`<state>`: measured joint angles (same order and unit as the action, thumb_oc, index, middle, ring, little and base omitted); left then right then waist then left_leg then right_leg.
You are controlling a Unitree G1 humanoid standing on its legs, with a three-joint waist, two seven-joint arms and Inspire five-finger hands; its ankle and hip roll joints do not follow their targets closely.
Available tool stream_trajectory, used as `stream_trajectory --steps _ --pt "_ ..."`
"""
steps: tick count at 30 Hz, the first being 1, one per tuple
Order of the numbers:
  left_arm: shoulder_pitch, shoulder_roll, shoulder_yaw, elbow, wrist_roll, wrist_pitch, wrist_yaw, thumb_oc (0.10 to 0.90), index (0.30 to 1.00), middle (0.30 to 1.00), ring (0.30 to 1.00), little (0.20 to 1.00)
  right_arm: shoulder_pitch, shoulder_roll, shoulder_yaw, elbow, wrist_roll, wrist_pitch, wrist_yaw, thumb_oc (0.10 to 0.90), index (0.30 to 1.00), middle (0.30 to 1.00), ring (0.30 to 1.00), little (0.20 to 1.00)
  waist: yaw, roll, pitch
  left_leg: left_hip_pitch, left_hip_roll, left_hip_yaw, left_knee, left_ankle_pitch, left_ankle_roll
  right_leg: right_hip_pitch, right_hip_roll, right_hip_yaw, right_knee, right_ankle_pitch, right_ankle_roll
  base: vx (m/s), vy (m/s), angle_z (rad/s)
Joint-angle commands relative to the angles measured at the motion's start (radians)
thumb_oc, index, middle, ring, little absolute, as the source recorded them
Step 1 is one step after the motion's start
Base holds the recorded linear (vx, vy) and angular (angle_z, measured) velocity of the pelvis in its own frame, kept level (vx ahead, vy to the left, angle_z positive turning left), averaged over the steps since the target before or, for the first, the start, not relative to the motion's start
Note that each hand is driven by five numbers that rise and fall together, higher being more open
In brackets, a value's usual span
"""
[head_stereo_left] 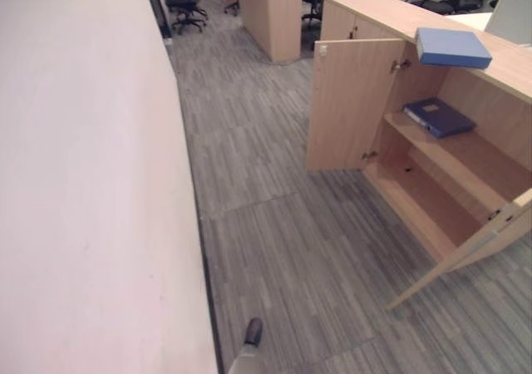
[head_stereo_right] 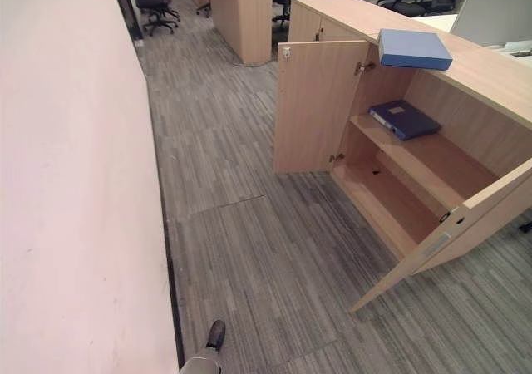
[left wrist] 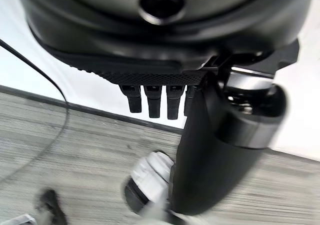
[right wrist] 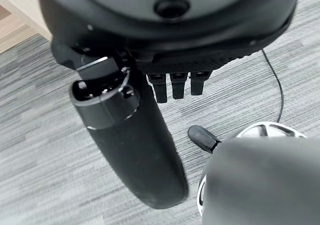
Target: Put the empty folder in the office cabinet
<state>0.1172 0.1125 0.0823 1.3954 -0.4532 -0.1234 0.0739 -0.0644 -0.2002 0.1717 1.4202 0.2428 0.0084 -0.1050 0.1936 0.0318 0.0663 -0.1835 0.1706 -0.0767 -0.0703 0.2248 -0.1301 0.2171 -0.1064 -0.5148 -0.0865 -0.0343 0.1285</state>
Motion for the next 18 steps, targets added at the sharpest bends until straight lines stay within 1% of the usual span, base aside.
stream_trajectory --steps 1,2,3,4,7,8,9,10,11,12,13,14,15,16,17,18 --pt "-0.011 0.067 -0.016 0.005 0.033 -0.015 0.020 0.800 0.900 0.900 0.900 0.900 -0.077 -0.009 -0.035 -0.026 -0.019 -0.024 0.004 0.800 0.900 0.900 0.900 0.900 0.046 -0.050 -0.019 -0.043 -0.026 -0.029 -0.017 -0.044 -0.015 0.069 -0.139 0.144 0.043 -0.065 0.045 0.21 0.278 0.19" --pt "-0.014 0.072 -0.014 0.001 0.034 -0.016 0.021 0.800 0.900 0.900 0.900 0.900 -0.078 -0.003 -0.037 -0.024 -0.017 -0.023 0.001 0.800 0.900 0.900 0.900 0.900 0.053 -0.059 -0.023 -0.038 -0.041 -0.023 -0.017 -0.053 -0.007 0.063 -0.159 0.142 0.049 -0.053 0.056 0.29 0.393 0.44" --pt "-0.016 0.077 -0.016 -0.005 0.036 -0.016 0.023 0.800 0.900 0.900 0.900 0.900 -0.081 0.004 -0.036 -0.022 -0.020 -0.020 -0.001 0.800 0.900 0.900 0.900 0.900 0.061 -0.069 -0.029 -0.030 -0.063 -0.013 -0.017 -0.066 0.006 0.051 -0.192 0.137 0.061 -0.019 0.071 0.19 0.276 0.39" --pt "-0.018 0.081 -0.017 -0.009 0.040 -0.014 0.025 0.800 0.900 0.900 0.900 0.900 -0.086 0.008 -0.035 -0.022 -0.017 -0.017 -0.001 0.800 0.900 0.900 0.900 0.900 0.068 -0.077 -0.031 -0.023 -0.078 -0.005 -0.017 -0.075 0.016 0.041 -0.213 0.134 0.070 0.007 0.081 0.17 0.257 0.39" --pt "-0.019 0.089 -0.033 -0.020 0.059 -0.019 0.025 0.800 0.900 0.900 0.900 0.900 -0.101 0.014 -0.034 -0.040 -0.003 -0.017 0.001 0.800 0.900 0.900 0.900 0.900 0.080 -0.098 -0.039 -0.020 -0.142 0.009 -0.017 -0.096 0.051 0.021 -0.281 0.121 0.095 0.134 0.114 0.15 0.260 0.07" --pt "-0.017 0.089 -0.038 -0.024 0.063 -0.020 0.025 0.800 0.900 0.900 0.900 0.900 -0.105 0.013 -0.037 -0.047 0.000 -0.018 -0.002 0.800 0.900 0.900 0.900 0.900 0.082 -0.104 -0.041 -0.024 -0.171 0.008 -0.017 -0.103 0.064 0.018 -0.309 0.110 0.101 0.182 0.130 0.16 0.282 -0.02" --pt "-0.015 0.089 -0.043 -0.026 0.066 -0.019 0.025 0.800 0.900 0.900 0.900 0.900 -0.110 0.012 -0.039 -0.052 0.002 -0.017 -0.004 0.800 0.900 0.900 0.900 0.900 0.086 -0.104 -0.044 -0.023 -0.190 0.006 -0.017 -0.110 0.074 0.016 -0.327 0.097 0.111 0.204 0.133 0.16 0.312 0.07" --pt "-0.014 0.090 -0.046 -0.028 0.073 -0.018 0.024 0.800 0.900 0.900 0.900 0.900 -0.115 0.009 -0.042 -0.059 0.002 -0.018 -0.005 0.800 0.900 0.900 0.900 0.900 0.091 -0.104 -0.048 -0.023 -0.214 0.006 -0.017 -0.118 0.088 0.013 -0.358 0.081 0.129 0.243 0.133 0.16 0.297 0.15" --pt "-0.010 0.091 -0.046 -0.028 0.075 -0.015 0.023 0.800 0.900 0.900 0.900 0.900 -0.119 0.009 -0.043 -0.063 0.007 -0.019 -0.005 0.800 0.900 0.900 0.900 0.900 0.095 -0.103 -0.052 -0.014 -0.234 0.001 -0.017 -0.126 0.100 0.010 -0.381 0.067 0.150 0.264 0.133 0.17 0.332 0.28" --pt "-0.009 0.091 -0.047 -0.026 0.078 -0.014 0.021 0.800 0.900 0.900 0.900 0.900 -0.122 0.008 -0.044 -0.068 0.007 -0.018 -0.005 0.800 0.900 0.900 0.900 0.900 0.099 -0.101 -0.053 -0.005 -0.258 0.000 -0.017 -0.137 0.116 0.008 -0.413 0.050 0.185 0.291 0.133 0.22 0.301 0.25" --pt "-0.006 0.093 -0.044 -0.025 0.079 -0.011 0.020 0.800 0.900 0.900 0.900 0.900 -0.122 0.009 -0.042 -0.072 0.005 -0.018 -0.003 0.800 0.900 0.900 0.900 0.900 0.104 -0.098 -0.051 0.022 -0.278 -0.005 -0.017 -0.168 0.125 0.017 -0.452 0.035 0.238 0.319 0.133 0.23 0.356 0.28" --pt "-0.004 0.094 -0.042 -0.024 0.077 -0.009 0.019 0.800 0.900 0.900 0.900 0.900 -0.125 0.007 -0.039 -0.075 0.003 -0.016 -0.002 0.800 0.900 0.900 0.900 0.900 0.102 -0.095 -0.046 0.044 -0.306 -0.011 -0.017 -0.182 0.147 0.013 -0.494 0.030 0.294 0.356 0.133 0.24 0.369 0.28" --pt "-0.002 0.095 -0.042 -0.023 0.079 -0.007 0.017 0.800 0.900 0.900 0.900 0.900 -0.123 0.005 -0.039 -0.077 0.002 -0.015 0.000 0.800 0.900 0.900 0.900 0.900 0.099 -0.090 -0.041 0.065 -0.329 -0.016 -0.017 -0.193 0.162 0.012 -0.524 0.027 0.338 0.375 0.127 0.21 0.391 0.37" --pt "0.005 0.095 -0.042 -0.021 0.083 -0.003 0.014 0.800 0.900 0.900 0.900 0.900 -0.122 0.008 -0.031 -0.080 0.000 -0.015 0.002 0.800 0.900 0.900 0.900 0.900 0.095 -0.086 -0.035 0.088 -0.343 -0.021 -0.017 -0.203 0.173 -0.001 -0.542 0.021 0.386 0.404 0.123 0.25 0.331 0.38" --pt "0.013 0.097 -0.042 -0.020 0.088 0.002 0.010 0.800 0.900 0.900 0.900 0.900 -0.129 0.013 -0.016 -0.088 0.003 -0.017 0.005 0.800 0.900 0.900 0.900 0.900 0.092 -0.083 -0.009 0.124 -0.350 -0.024 -0.017 -0.220 0.188 -0.044 -0.530 0.032 0.432 0.408 0.113 0.18 0.203 0.36" --pt "0.013 0.097 -0.041 -0.020 0.088 0.002 0.010 0.800 0.900 0.900 0.900 0.900 -0.130 0.012 -0.015 -0.088 0.003 -0.017 0.005 0.800 0.900 0.900 0.900 0.900 0.093 -0.082 -0.008 0.125 -0.349 -0.023 -0.017 -0.221 0.188 -0.046 -0.530 0.034 0.435 0.407 0.113 0.14 0.111 0.32"
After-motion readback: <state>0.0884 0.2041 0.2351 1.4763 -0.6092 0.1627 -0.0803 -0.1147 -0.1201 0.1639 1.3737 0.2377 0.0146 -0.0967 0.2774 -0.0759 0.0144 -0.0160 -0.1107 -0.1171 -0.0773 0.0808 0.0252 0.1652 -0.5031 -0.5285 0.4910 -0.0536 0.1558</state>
